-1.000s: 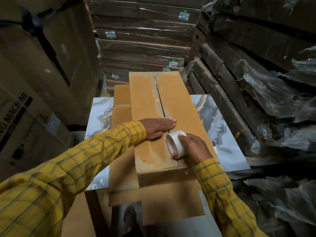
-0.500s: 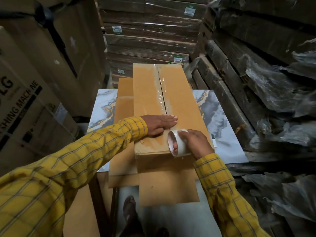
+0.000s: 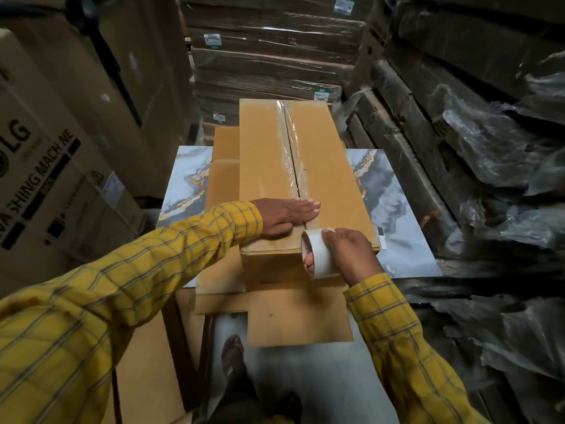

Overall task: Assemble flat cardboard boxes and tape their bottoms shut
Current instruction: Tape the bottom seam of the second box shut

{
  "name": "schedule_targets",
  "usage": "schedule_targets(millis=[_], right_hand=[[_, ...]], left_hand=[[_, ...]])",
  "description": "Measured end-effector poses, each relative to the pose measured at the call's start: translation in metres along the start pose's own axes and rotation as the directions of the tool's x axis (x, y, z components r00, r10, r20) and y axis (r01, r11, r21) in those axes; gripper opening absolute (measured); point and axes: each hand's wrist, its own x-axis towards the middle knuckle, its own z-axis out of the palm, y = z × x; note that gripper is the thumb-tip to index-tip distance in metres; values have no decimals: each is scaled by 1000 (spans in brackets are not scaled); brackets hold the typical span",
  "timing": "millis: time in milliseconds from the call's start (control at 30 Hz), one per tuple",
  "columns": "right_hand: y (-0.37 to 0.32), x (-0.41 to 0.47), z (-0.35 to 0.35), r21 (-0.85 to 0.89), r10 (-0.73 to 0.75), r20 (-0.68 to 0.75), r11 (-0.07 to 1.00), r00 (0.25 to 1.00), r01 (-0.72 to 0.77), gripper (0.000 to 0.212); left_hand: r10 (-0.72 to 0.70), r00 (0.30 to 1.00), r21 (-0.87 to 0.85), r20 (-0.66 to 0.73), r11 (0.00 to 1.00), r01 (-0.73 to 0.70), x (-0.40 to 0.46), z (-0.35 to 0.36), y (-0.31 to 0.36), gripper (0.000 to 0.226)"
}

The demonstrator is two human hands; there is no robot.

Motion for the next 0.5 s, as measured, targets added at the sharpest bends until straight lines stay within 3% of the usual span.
schedule_targets(millis=[167, 500], right_hand=[[34, -6, 9, 74, 146, 38, 986, 989, -148, 37], [75, 7, 25, 20, 119, 26, 993, 993, -120, 36]], left_hand=[[-9, 1000, 12, 4, 1000, 9, -2, 2, -1, 62], [15, 1000, 61, -15, 998, -14, -4, 0, 1, 62]])
